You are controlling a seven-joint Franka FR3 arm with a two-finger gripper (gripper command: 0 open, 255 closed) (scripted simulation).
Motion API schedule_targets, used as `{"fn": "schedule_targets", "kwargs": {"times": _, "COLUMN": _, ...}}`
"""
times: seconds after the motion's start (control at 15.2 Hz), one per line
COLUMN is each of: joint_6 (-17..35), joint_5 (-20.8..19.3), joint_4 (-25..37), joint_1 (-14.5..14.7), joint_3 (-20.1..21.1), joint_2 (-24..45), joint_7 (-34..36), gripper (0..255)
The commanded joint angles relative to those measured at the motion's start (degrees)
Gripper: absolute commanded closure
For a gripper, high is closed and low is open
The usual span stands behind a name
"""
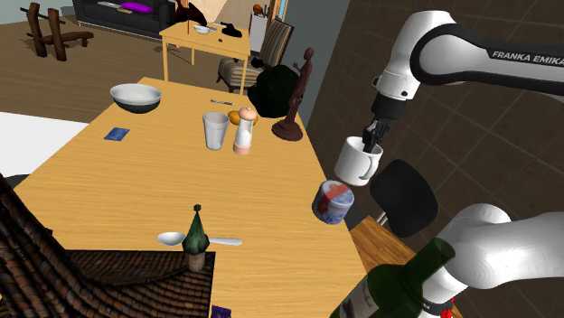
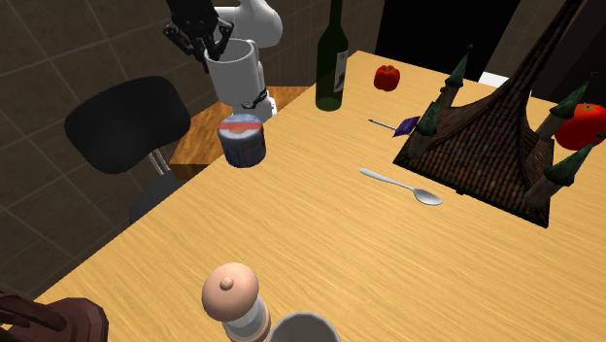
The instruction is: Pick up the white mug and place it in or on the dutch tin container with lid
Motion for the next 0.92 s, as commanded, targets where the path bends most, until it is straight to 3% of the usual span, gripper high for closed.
{"fn": "schedule_targets", "kwargs": {"times": 0.0, "joint_6": 1.44, "joint_5": -0.01, "joint_4": -1.67, "joint_1": -0.01, "joint_3": -0.02, "joint_2": -0.26, "joint_7": -0.07, "gripper": 255}}
{"fn": "schedule_targets", "kwargs": {"times": 0.86, "joint_6": 11.64, "joint_5": 0.04, "joint_4": -10.82, "joint_1": -0.01, "joint_3": -0.01, "joint_2": 0.79, "joint_7": -0.28, "gripper": 255}}
